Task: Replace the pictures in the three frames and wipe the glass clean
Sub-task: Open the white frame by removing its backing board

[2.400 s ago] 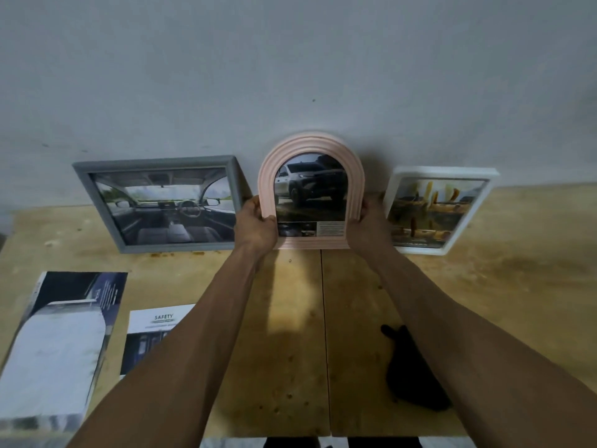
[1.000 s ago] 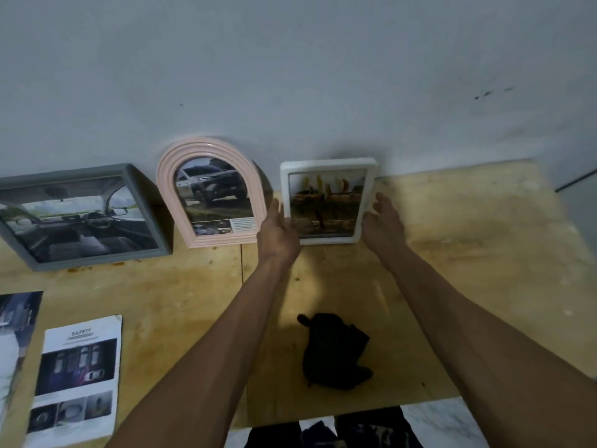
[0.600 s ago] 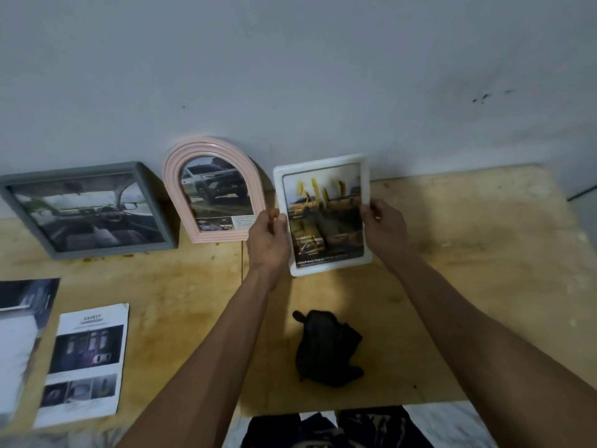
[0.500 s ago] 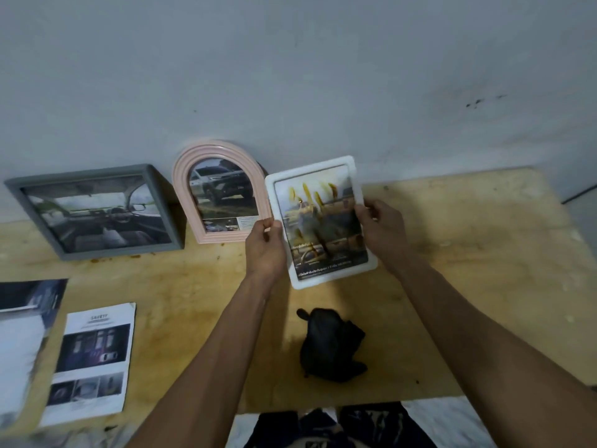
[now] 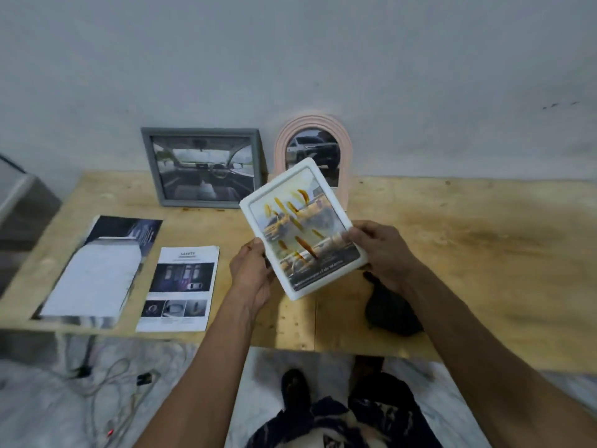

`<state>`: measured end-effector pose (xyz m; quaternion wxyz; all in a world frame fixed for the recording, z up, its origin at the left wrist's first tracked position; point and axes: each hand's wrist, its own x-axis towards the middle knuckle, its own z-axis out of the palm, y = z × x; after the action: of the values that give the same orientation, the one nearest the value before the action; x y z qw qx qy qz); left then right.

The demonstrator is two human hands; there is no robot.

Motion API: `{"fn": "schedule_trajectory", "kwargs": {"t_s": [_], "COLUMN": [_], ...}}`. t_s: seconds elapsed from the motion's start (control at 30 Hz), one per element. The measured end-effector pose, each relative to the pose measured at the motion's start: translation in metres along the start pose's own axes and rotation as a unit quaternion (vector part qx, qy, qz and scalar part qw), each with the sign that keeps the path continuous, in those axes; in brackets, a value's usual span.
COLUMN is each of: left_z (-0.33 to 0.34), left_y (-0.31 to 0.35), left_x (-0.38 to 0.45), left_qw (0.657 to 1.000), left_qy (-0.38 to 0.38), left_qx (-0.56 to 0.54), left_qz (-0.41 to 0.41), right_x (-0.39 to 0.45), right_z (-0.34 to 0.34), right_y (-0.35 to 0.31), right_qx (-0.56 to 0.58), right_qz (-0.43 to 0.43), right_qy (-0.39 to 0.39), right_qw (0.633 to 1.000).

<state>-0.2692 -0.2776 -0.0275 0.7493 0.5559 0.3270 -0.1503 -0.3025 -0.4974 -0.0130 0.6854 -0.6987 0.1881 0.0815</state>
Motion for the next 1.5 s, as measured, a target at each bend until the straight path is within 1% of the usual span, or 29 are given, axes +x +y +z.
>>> {"fn": "schedule_trajectory", "kwargs": {"t_s": [0.07, 0.13, 0.2, 0.23, 0.27, 0.33, 0.43, 0.5, 0.63, 0.7, 0.77, 0.8, 0.87, 0.97, 1.03, 1.13, 1.2, 1.27, 1.37, 1.4, 1.47, 1.5], "left_z": [-0.024, -0.041, -0.055, -0.060, -0.064, -0.070, -0.076, -0.080, -0.088, -0.090, -0.093, -0.094, -0.097, -0.102, -0.104, -0.105, -0.102, -0.098, -0.091, -0.089, -0.088, -0.088], "left_y": [0.003, 0.011, 0.019, 0.024, 0.029, 0.034, 0.028, 0.017, -0.005, -0.014, -0.023, -0.028, -0.038, -0.051, -0.057, -0.063, -0.066, -0.066, -0.066, -0.067, -0.066, -0.065], "left_x": [-0.004, -0.008, -0.009, -0.009, -0.007, -0.001, 0.009, 0.018, 0.029, 0.030, 0.030, 0.030, 0.034, 0.039, 0.041, 0.040, 0.039, 0.037, 0.034, 0.035, 0.038, 0.040], "left_qw": [1.000, 1.000, 0.999, 0.998, 0.996, 0.994, 0.990, 0.983, 0.969, 0.963, 0.956, 0.952, 0.950, 0.946, 0.942, 0.931, 0.914, 0.892, 0.863, 0.845, 0.799, 0.784], "left_qy": [0.009, 0.003, -0.024, -0.040, -0.054, -0.061, -0.034, -0.015, 0.012, 0.017, 0.020, 0.019, 0.013, 0.014, 0.024, 0.040, 0.051, 0.057, 0.061, 0.066, 0.060, 0.053], "left_qx": [0.016, 0.003, -0.011, -0.015, -0.019, -0.012, 0.077, 0.134, 0.203, 0.234, 0.261, 0.273, 0.282, 0.301, 0.316, 0.355, 0.400, 0.448, 0.502, 0.530, 0.598, 0.618], "left_qz": [-0.006, -0.014, -0.033, -0.049, -0.066, -0.092, -0.114, -0.123, -0.142, -0.135, -0.133, -0.135, -0.131, -0.117, -0.107, -0.074, -0.040, -0.006, 0.015, 0.017, 0.017, 0.022], "right_x": [-0.009, -0.020, -0.029, -0.032, -0.036, -0.042, -0.052, -0.058, -0.068, -0.069, -0.069, -0.069, -0.070, -0.074, -0.071, -0.063, -0.060, -0.057, -0.051, -0.050, -0.047, -0.046], "right_z": [0.017, 0.032, 0.043, 0.047, 0.050, 0.055, 0.063, 0.067, 0.067, 0.067, 0.068, 0.068, 0.068, 0.071, 0.074, 0.076, 0.075, 0.074, 0.075, 0.075, 0.075, 0.075], "right_y": [0.002, 0.004, 0.012, 0.019, 0.027, 0.041, 0.058, 0.072, 0.103, 0.116, 0.131, 0.138, 0.152, 0.161, 0.159, 0.156, 0.154, 0.151, 0.150, 0.150, 0.148, 0.147], "right_qx": [-0.121, -0.236, -0.320, -0.350, -0.372, -0.419, -0.464, -0.482, -0.478, -0.477, -0.487, -0.484, -0.457, -0.385, -0.348, -0.344, -0.359, -0.390, -0.422, -0.428, -0.428, -0.424], "right_qz": [-0.108, -0.203, -0.274, -0.293, -0.296, -0.283, -0.305, -0.316, -0.298, -0.300, -0.280, -0.256, -0.184, -0.066, -0.031, 0.031, 0.059, 0.045, 0.033, 0.032, 0.041, 0.047], "right_qy": [0.019, 0.041, 0.050, 0.038, 0.020, 0.001, 0.022, 0.024, 0.000, 0.002, 0.007, 0.015, 0.051, 0.077, 0.093, 0.114, 0.111, 0.090, 0.071, 0.070, 0.074, 0.077], "right_qw": [0.987, 0.949, 0.906, 0.889, 0.879, 0.863, 0.831, 0.817, 0.826, 0.826, 0.827, 0.837, 0.869, 0.917, 0.932, 0.931, 0.925, 0.915, 0.903, 0.901, 0.900, 0.901]}}
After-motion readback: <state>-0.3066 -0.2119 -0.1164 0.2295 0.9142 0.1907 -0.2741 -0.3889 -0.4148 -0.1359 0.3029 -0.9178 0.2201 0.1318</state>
